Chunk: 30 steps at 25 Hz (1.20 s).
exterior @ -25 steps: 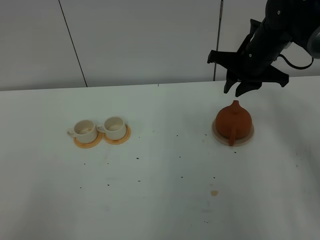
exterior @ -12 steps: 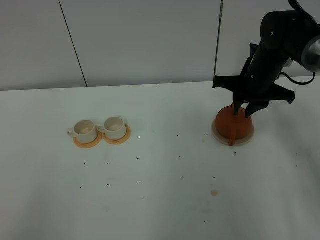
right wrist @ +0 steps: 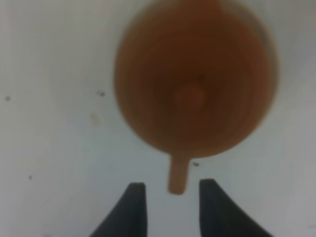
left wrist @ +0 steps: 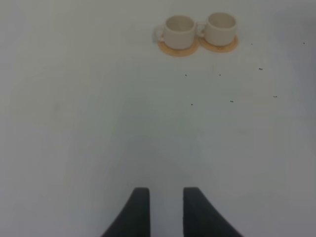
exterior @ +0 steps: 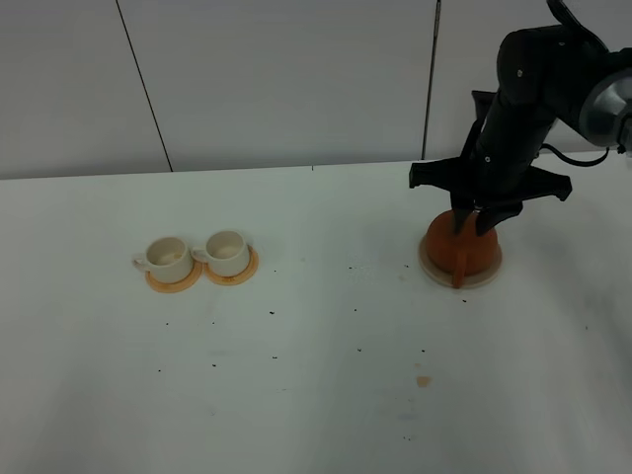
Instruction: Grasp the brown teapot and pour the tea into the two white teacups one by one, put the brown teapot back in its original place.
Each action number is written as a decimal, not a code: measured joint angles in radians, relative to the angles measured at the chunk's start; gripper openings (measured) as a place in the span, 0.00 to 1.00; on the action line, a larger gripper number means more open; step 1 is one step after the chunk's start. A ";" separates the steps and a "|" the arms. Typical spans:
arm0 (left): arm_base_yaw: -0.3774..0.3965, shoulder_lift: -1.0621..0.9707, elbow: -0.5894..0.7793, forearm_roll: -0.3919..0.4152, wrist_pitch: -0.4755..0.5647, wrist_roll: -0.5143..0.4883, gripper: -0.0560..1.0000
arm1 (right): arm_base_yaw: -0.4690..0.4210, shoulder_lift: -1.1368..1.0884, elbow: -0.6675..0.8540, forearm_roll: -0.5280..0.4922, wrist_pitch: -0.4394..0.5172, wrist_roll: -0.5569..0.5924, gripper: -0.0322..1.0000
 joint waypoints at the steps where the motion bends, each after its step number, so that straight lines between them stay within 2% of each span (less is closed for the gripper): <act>1: 0.000 0.000 0.000 0.000 0.000 0.000 0.28 | 0.004 0.000 0.000 0.000 0.000 -0.002 0.29; 8: 0.000 0.000 0.000 0.000 0.000 0.000 0.28 | 0.007 0.036 0.000 -0.002 0.000 0.024 0.34; 30: 0.000 0.000 0.000 0.000 0.000 0.000 0.28 | 0.017 0.088 0.002 -0.021 0.000 0.040 0.35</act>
